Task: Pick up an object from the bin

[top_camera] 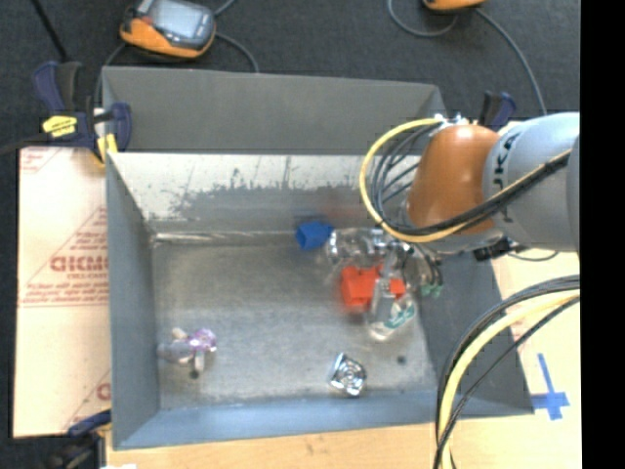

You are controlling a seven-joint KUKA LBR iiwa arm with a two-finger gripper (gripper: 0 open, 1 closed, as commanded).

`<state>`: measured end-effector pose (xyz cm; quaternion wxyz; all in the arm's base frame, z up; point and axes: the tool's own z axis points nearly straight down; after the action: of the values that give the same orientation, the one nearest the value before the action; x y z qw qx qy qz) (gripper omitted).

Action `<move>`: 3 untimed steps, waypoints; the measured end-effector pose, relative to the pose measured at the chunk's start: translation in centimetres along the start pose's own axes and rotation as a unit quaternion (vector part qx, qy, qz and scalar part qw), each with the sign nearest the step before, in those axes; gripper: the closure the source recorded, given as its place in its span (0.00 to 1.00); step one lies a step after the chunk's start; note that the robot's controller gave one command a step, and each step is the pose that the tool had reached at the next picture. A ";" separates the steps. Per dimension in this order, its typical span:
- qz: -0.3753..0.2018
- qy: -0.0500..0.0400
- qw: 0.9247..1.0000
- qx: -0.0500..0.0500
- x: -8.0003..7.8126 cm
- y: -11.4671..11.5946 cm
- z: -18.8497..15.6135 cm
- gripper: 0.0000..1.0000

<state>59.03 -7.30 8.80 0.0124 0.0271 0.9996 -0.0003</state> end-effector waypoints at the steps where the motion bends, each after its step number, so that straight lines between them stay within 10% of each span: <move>1: -0.032 0.007 0.999 0.001 -0.1 0.3 -1.4 0.00; 3: 0.019 -0.004 1.000 -0.001 -1.0 -0.5 1.0 0.00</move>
Offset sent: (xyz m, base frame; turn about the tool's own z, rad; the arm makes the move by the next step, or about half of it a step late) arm -0.0018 0.0041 0.0120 -0.0664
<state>60.00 -7.88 7.85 0.0168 0.0456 0.9988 0.0012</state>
